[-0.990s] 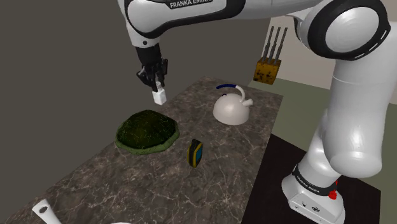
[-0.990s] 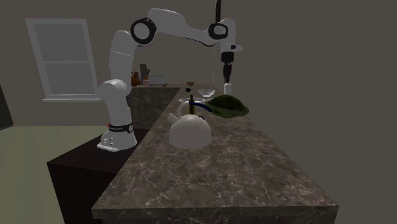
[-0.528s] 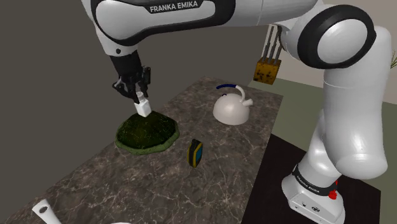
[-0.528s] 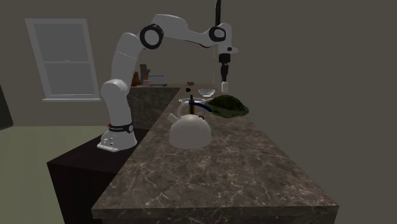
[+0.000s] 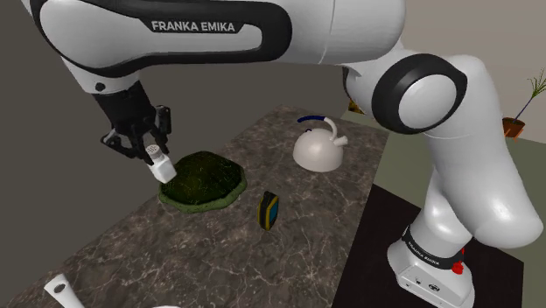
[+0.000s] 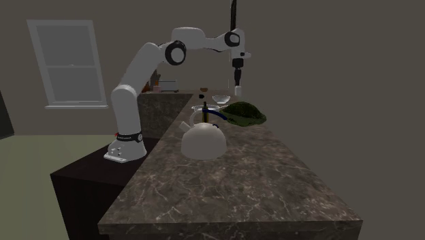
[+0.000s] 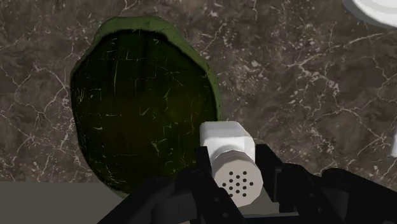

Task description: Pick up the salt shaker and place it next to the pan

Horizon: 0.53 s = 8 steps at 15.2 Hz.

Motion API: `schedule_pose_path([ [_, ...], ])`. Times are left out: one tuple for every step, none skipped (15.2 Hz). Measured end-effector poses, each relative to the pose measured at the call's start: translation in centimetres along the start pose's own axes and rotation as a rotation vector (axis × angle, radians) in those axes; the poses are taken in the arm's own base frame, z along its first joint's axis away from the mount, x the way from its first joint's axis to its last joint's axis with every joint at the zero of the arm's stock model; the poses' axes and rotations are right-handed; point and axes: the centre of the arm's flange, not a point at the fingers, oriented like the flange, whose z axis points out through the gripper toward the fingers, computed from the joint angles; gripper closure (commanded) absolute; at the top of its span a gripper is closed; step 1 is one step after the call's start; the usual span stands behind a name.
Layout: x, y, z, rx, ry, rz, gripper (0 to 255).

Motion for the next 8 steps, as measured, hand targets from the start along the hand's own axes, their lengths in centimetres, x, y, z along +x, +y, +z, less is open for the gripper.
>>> schedule_pose_path([
  [-0.1, -1.3, -0.3, 0.0, 0.0, 0.0, 255],
  [-0.2, -2.6, -0.4, 0.0, 0.0, 0.0, 255],
  [-0.2, -3.3, -0.1, 0.0, -0.001, 0.0, 255],
  [-0.2, -3.6, 0.2, 0.0, -0.001, 0.0, 255],
  [-0.3, -3.7, 0.8, -0.001, -0.002, 0.001, 255],
  [-0.3, -3.9, 1.1, -0.001, -0.002, 0.001, 255],
  [-0.3, -4.1, 1.7, -0.001, -0.001, 0.001, 255],
  [-0.2, -4.1, 2.2, -0.001, -0.001, 0.001, 255],
])
